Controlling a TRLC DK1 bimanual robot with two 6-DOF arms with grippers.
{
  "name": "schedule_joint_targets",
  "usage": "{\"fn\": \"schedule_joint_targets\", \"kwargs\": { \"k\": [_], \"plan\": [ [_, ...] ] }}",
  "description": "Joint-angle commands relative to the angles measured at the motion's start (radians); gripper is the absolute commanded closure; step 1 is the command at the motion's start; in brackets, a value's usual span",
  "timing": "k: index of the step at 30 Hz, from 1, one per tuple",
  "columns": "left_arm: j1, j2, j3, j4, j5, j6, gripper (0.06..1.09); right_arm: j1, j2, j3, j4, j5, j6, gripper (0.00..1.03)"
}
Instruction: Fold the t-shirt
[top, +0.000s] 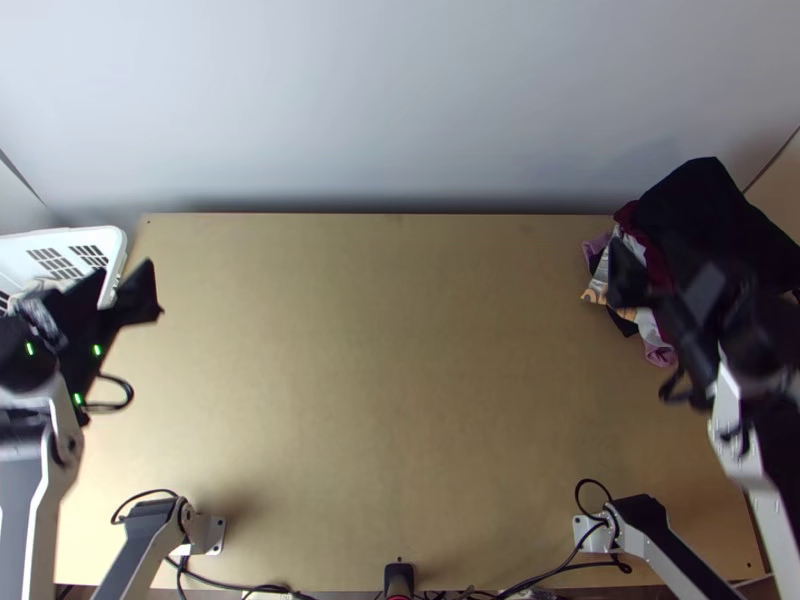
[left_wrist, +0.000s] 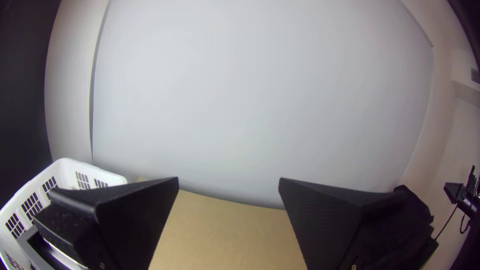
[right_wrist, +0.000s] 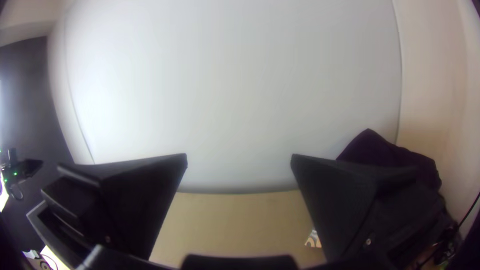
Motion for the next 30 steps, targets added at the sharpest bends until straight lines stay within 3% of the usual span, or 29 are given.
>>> {"fn": "schedule_joint_targets", "kwargs": {
  "k": [1, 7, 14, 18, 22, 30],
  "plan": [
    [-0.008, 0.27, 0.259, -0.124, -0.085, -0.001, 0.11, -0.021, 0.297, 0.287, -0.016, -0.033, -0.005, 0.05],
    [-0.005, 0.425, 0.403, -0.24, -0.099, 0.05, 0.11, -0.046, 0.417, 0.405, 0.022, -0.038, 0.013, 0.05],
    [0.006, 0.81, 0.82, -0.653, -0.101, 0.151, 0.11, -0.089, 0.547, 0.525, -0.099, -0.03, 0.01, 0.07],
    [0.014, 0.89, 0.889, -0.63, -0.105, 0.144, 0.11, -0.092, 0.59, 0.554, -0.147, -0.004, -0.005, 0.07],
    [0.021, 0.98, 0.931, -0.667, -0.105, 0.119, 0.11, -0.101, 0.705, 0.646, -0.325, 0.015, -0.003, 0.07],
    [0.018, 1.069, 0.969, -0.671, -0.105, 0.136, 0.11, -0.079, 0.78, 0.668, -0.378, 0.036, 0.004, 0.07]
  ]
}}
